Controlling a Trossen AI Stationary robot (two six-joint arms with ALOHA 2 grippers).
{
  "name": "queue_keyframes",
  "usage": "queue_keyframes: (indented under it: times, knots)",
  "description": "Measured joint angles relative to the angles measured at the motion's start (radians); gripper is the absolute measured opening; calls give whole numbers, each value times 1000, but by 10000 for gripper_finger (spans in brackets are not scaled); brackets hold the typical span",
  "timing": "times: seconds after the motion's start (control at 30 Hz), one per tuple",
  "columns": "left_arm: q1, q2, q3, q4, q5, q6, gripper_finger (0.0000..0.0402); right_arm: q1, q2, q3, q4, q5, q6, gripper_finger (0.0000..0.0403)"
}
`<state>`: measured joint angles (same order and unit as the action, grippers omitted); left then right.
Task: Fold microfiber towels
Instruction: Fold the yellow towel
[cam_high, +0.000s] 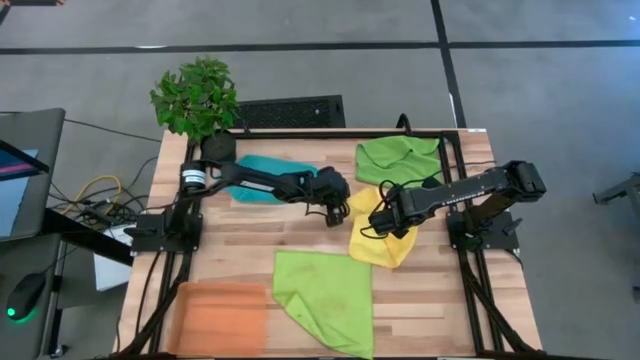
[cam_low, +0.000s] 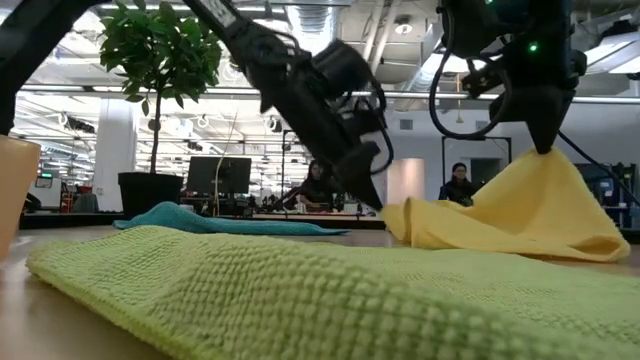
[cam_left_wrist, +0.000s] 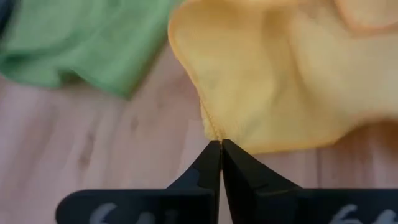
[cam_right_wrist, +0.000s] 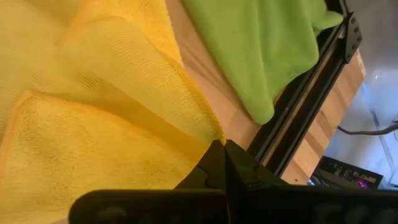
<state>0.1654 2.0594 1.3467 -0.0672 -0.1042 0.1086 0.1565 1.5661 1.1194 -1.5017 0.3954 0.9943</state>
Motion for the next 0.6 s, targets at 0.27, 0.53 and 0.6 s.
queue_keyframes:
  times: [0.27,0.53,0.6]
  knots:
    - [-16,-96,1,-80,-127,79,0,-25,0,0,22,11,-15,14]
    - [-56,-105,0,-94,-293,150,0,-56,0,0,28,106,-52,21]
    - [-65,-106,0,-94,-316,150,0,-56,0,0,37,135,-54,18]
